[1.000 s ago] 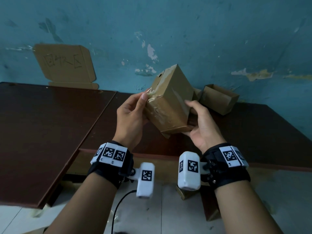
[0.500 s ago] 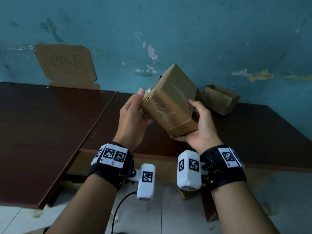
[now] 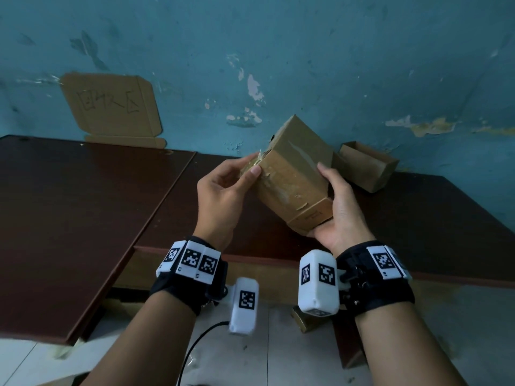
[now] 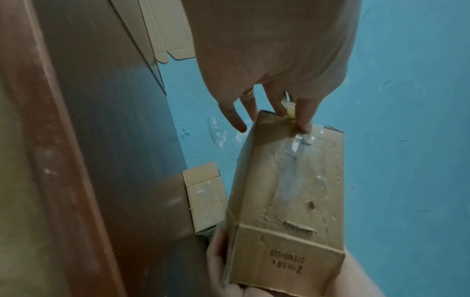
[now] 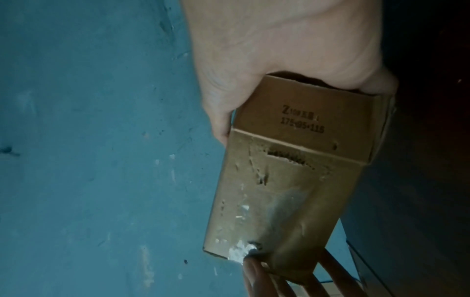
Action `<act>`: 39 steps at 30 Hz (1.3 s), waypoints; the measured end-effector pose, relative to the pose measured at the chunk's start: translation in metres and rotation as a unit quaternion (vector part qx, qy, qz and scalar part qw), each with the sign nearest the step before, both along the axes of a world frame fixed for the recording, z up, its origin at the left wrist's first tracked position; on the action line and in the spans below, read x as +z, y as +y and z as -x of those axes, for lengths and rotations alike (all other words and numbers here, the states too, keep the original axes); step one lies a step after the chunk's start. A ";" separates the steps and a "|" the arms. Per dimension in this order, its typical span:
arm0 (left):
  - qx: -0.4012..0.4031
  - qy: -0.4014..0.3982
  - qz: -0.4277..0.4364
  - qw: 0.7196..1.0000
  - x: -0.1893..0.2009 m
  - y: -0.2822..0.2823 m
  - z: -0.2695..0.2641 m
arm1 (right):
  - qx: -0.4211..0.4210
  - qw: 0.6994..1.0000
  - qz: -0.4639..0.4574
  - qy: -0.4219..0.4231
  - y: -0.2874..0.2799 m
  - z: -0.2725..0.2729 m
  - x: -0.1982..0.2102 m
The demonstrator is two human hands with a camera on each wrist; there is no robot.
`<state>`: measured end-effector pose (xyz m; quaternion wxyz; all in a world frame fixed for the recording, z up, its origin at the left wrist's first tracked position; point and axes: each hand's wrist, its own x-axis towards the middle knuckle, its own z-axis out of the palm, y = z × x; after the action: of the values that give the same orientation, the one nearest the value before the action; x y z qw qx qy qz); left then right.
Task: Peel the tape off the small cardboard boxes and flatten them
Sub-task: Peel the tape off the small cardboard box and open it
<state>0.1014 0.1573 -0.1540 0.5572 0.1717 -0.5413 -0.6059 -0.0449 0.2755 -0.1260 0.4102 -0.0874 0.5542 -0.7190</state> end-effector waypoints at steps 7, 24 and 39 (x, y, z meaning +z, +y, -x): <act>0.009 -0.032 0.043 0.999 -0.002 -0.007 -0.002 | 0.000 1.000 -0.003 0.004 0.003 0.006 -0.001; 0.071 -0.102 0.090 0.988 -0.002 0.005 0.004 | -0.049 0.999 -0.008 0.018 -0.007 -0.001 -0.006; 0.134 -0.119 0.174 0.968 -0.009 0.001 0.009 | -0.072 0.997 -0.014 0.004 -0.014 0.003 -0.016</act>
<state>0.0929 0.1586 -0.1628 0.5865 0.2139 -0.6729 -0.3969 -0.0477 0.2616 -0.1424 0.3562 -0.0447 0.5707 -0.7385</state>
